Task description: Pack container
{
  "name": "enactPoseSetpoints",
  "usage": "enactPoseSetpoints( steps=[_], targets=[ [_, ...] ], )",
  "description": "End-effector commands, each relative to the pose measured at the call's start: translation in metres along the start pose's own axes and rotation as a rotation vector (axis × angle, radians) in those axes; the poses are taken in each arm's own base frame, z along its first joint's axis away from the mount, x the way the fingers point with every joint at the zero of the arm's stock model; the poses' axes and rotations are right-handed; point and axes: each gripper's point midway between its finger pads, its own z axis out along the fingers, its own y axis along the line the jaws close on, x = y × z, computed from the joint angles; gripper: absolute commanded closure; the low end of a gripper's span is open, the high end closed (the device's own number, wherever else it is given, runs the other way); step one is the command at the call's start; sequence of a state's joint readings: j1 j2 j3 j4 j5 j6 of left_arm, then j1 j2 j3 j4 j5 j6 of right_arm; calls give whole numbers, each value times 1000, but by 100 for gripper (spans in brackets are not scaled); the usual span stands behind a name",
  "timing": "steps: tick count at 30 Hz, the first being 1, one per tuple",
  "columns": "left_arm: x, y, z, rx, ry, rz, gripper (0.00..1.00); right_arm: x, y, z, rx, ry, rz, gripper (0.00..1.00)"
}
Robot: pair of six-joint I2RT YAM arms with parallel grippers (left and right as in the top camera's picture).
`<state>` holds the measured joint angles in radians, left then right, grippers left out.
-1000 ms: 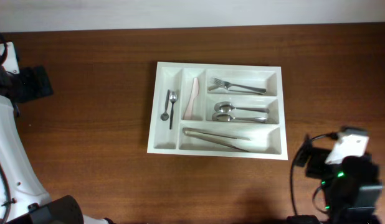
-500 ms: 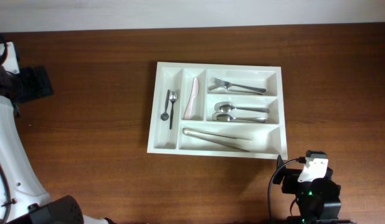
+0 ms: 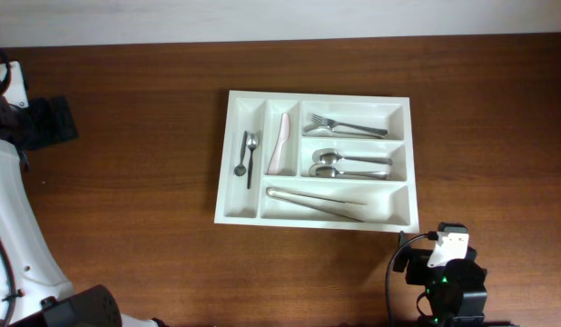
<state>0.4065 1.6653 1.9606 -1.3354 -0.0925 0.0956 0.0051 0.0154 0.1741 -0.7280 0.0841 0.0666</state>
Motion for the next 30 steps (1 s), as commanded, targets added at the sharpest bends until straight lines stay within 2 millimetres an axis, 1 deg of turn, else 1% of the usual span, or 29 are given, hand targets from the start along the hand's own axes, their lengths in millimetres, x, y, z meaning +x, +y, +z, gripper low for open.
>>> enactPoseSetpoints(
  steps=[1, 28, 30],
  targets=[
    [-1, 1, -2, 4, -7, -13, 1, 2, 0, 2, -1, -3, -4, 1],
    [-1, 1, -2, 4, -7, -13, 1, 2, 0, 2, -1, -3, -4, 1],
    [-1, 1, -9, 3, -26, -14, 1, 2, 0, 2, -1, -3, -4, 1]
  ],
)
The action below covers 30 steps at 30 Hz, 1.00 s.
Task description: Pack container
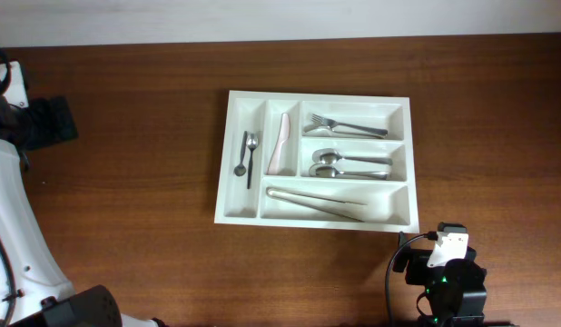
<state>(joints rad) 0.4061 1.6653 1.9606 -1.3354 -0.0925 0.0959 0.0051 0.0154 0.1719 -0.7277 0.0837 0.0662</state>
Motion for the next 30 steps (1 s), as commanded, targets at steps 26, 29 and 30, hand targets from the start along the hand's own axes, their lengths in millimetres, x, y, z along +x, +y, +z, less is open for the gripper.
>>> enactPoseSetpoints(
  steps=[26, 29, 30],
  targets=[
    [125, -59, -61, 104, -740, 60, 1, 1, 0, 1, -1, -5, -4, 1],
    [146, -65, -40, 114, -743, 68, 1, 1, 0, 1, -1, -5, -3, 1],
    [151, -67, -34, 117, -744, 71, 1, 1, 0, 1, -1, -5, -3, 1]
  ],
)
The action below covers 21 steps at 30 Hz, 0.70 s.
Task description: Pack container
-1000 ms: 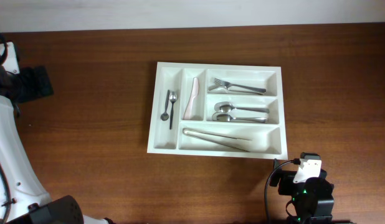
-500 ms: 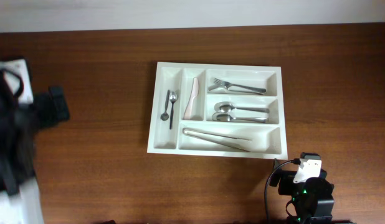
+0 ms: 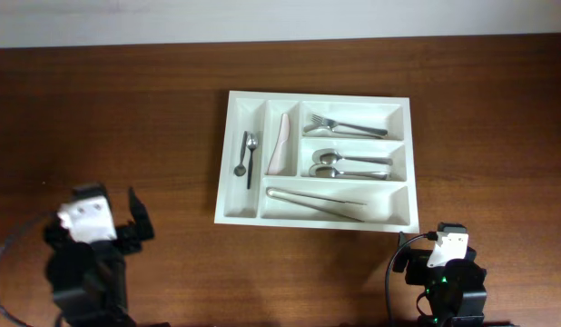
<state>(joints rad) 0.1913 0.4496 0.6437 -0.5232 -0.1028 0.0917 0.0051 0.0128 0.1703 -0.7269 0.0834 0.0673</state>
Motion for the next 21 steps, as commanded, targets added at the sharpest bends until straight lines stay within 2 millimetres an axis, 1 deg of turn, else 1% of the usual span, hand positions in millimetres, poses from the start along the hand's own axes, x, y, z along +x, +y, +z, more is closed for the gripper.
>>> enactPoseSetpoints(
  steps=[1, 5, 12, 16, 21],
  targets=[
    [24, -8, 2, 27, -15, -2, 1, 1, 0, 1, -1, -3, -5, 1],
    [47, -11, 6, 27, -15, -2, 1, 1, 0, 1, -1, -3, -5, 1],
    [80, -18, 19, 37, -12, 2, 1, 1, 0, 1, -1, -3, -5, 1],
    [93, -27, 26, 64, -45, 8, 1, 1, 0, 1, -1, -3, -5, 1],
    [105, -31, 30, 73, -61, 9, 1, 1, 0, 1, -1, -3, -5, 1]
  ],
)
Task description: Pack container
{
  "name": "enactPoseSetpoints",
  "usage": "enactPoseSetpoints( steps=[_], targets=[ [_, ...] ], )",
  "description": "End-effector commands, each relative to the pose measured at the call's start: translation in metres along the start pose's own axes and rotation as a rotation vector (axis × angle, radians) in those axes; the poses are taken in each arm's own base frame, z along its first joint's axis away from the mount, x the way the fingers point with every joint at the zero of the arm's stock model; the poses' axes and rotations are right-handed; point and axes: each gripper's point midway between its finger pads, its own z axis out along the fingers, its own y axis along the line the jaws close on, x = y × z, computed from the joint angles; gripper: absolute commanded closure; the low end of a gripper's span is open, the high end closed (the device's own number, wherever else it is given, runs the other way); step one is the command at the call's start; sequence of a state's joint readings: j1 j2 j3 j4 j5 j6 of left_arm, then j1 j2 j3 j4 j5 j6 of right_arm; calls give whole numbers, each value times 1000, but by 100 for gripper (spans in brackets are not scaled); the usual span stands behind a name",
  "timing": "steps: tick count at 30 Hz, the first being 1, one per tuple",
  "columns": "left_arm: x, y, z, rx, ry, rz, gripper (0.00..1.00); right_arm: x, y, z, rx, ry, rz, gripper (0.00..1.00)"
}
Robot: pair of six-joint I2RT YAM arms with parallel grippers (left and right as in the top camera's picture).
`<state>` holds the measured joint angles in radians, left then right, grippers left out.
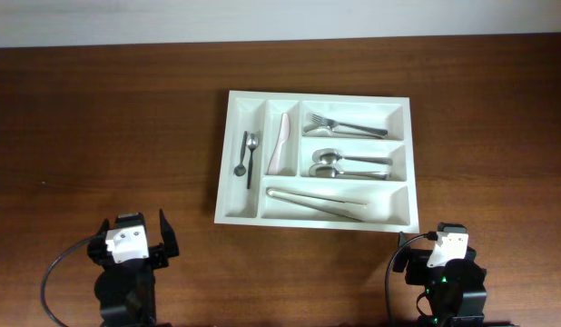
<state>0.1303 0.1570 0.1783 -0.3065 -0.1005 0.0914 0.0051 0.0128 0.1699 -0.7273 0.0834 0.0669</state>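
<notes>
A white cutlery tray lies at the table's middle. Its left slot holds two small spoons and the slot beside it a pale knife. Forks fill the upper right slot, large spoons the middle right one, and metal tongs the long front one. My left gripper sits folded at the front left, well away from the tray. My right gripper sits folded at the front right, just in front of the tray's corner. Neither shows anything held, and their jaws are not clear from above.
Dark wooden table top surrounds the tray. A pale wall strip runs along the far edge. Cables loop beside both arm bases at the front edge.
The left arm has moved right and nearer the front edge, folding down lower at the front left. The tray, its cutlery and the right arm are unchanged.
At the two oldest moments the left arm stretched along the far left edge, its wrist near the back. Then it stood at the front left, and now it is folded at the front edge. The tray's contents and right arm stayed the same.
</notes>
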Motion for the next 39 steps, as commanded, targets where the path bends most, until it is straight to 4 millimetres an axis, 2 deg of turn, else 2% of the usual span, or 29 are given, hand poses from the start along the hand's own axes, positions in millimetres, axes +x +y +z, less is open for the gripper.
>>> enactPoseSetpoints(
  steps=[1, 6, 11, 20, 39],
  targets=[
    [9, -4, 2, 16, -12, -5, 1, 1, 0, 1, -1, -4, -4, 1],
    [14, -5, 2, 14, -37, -7, 1, 1, 0, 1, -1, -4, -4, 1],
    [6, -4, -2, 9, -81, -11, 1, 1, 0, 1, -1, -4, -4, 1],
    [4, -24, -3, 91, -90, 10, 1, 1, 0, 1, -1, -4, -4, 1],
    [4, -23, -3, 90, -89, 10, 1, 1, 0, 1, -1, -4, -4, 1]
  ],
)
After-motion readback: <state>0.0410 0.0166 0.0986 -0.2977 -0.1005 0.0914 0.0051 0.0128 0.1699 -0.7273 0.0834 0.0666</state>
